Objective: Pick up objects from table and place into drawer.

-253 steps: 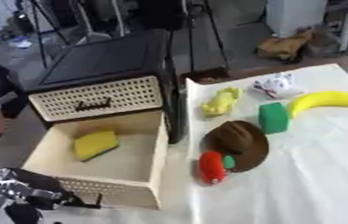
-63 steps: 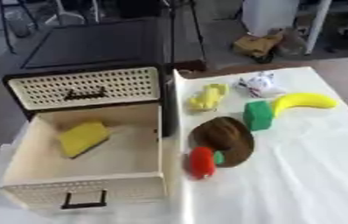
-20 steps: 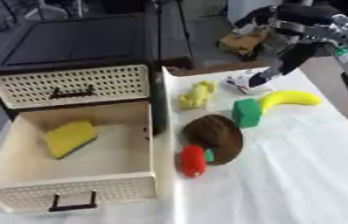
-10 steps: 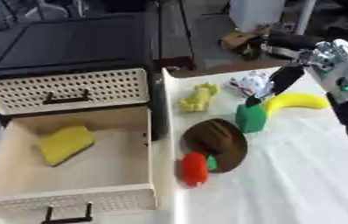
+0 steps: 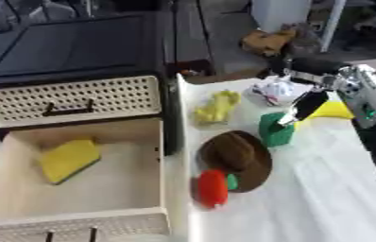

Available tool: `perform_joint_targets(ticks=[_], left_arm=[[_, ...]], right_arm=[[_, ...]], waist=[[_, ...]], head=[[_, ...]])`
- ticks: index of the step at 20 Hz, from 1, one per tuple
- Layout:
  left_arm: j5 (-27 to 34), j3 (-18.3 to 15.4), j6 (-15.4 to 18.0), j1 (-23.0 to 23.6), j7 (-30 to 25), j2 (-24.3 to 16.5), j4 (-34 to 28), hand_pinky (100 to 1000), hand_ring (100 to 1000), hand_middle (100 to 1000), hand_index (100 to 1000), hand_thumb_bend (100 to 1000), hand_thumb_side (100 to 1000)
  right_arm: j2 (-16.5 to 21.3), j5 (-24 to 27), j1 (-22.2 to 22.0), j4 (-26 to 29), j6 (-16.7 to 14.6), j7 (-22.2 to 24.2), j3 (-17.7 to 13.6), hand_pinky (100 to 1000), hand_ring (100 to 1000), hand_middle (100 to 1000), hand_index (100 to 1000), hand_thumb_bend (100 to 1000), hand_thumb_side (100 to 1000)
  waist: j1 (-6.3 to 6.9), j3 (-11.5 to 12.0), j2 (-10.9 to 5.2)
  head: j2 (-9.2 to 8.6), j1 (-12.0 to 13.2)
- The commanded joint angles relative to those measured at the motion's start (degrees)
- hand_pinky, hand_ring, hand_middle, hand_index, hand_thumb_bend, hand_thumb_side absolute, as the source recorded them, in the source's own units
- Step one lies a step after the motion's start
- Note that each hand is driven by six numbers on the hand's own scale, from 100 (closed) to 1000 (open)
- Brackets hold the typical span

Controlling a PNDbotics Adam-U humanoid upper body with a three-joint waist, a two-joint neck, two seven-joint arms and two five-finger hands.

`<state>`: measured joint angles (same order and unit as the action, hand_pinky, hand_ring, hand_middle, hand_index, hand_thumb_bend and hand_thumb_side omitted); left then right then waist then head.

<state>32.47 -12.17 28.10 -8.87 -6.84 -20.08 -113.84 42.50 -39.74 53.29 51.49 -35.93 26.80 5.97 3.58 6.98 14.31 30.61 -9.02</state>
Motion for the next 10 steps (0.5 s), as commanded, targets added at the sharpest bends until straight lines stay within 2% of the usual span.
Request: perform_joint_targets(ticks=[1, 7, 10], left_arm=[[-0.3, -0.6, -0.3, -0.3, 0.0, -0.4, -0.8, 554, 675, 732, 995, 100, 1000], [-0.5, -0.7, -0.7, -0.3, 0.0, 0.1, -0.8, 555, 675, 732, 995, 100, 1000], [-0.7, -0.8, -0.8, -0.4, 0.1, 0.5, -0.8, 555, 647, 732, 995, 100, 1000]], right_arm=[[2.0, 0.1, 0.6, 0.6, -0.6, 0.7, -0.6, 830, 938, 829, 932, 814, 496], [2.4, -0.6, -0.5, -0.1, -0.9, 2.2, -0.6, 828, 937, 823, 924, 718, 452], [2.5, -1.4, -0.8, -0.7, -0.8, 2.3, -0.7, 828, 936, 818, 920, 661, 431]], waist=[[-0.09, -0.1, -0.85], [-0.02, 0.1, -0.58], [0.04, 0.3, -0.23]], head=[[-0.53, -0.2], [-0.98, -0.6], [-1.27, -0.8]])
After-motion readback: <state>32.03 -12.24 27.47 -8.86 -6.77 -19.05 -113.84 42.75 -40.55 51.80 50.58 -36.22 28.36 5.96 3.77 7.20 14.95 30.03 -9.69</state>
